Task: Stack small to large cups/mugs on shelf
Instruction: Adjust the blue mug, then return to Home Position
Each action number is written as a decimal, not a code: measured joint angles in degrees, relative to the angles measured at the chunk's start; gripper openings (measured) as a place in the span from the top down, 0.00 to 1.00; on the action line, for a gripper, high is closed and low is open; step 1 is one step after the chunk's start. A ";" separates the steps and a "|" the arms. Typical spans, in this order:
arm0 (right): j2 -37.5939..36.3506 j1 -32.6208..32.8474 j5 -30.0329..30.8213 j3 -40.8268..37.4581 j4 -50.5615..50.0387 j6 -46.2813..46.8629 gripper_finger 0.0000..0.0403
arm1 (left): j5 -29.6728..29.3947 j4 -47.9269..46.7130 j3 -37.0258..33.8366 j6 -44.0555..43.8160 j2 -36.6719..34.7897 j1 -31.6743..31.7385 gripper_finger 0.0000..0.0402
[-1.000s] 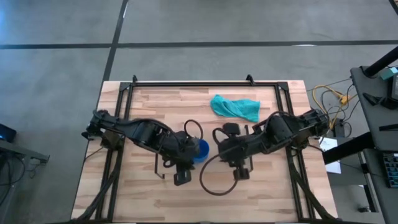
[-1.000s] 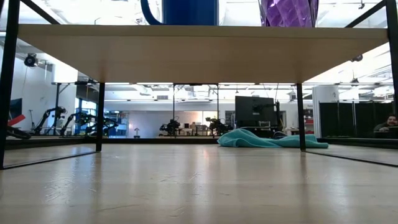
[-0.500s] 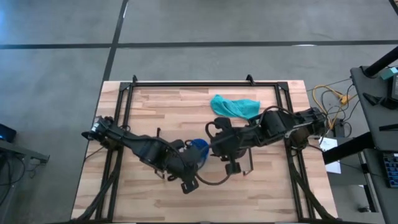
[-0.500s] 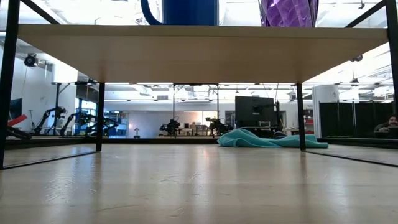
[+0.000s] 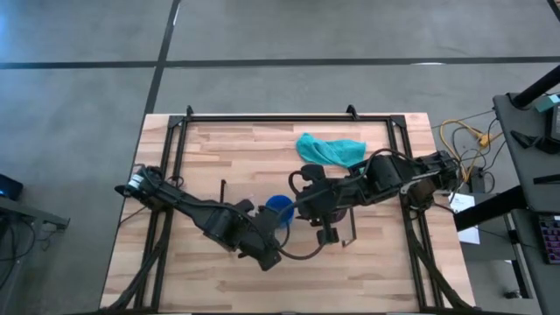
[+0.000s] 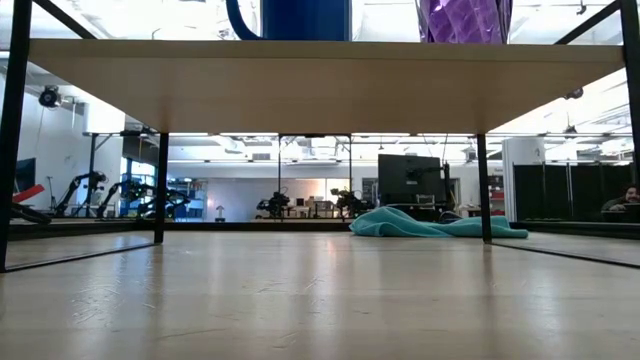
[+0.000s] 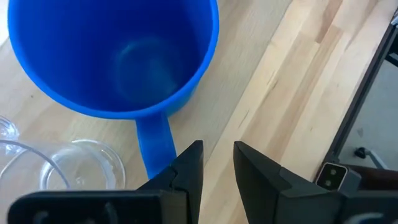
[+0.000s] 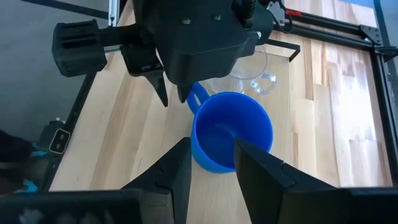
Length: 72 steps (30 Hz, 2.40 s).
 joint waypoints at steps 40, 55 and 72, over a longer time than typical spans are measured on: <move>-5.56 -0.09 -0.07 2.40 -12.16 1.98 0.74 | -6.77 2.08 11.93 19.53 -17.36 -0.48 0.82; -18.58 0.32 1.23 1.97 -12.29 13.21 0.77 | -7.97 -2.87 11.85 25.72 -32.20 -0.50 0.82; -41.87 1.32 6.54 -8.59 -3.45 12.21 0.77 | -17.38 -1.30 2.59 28.72 -47.48 -0.48 0.81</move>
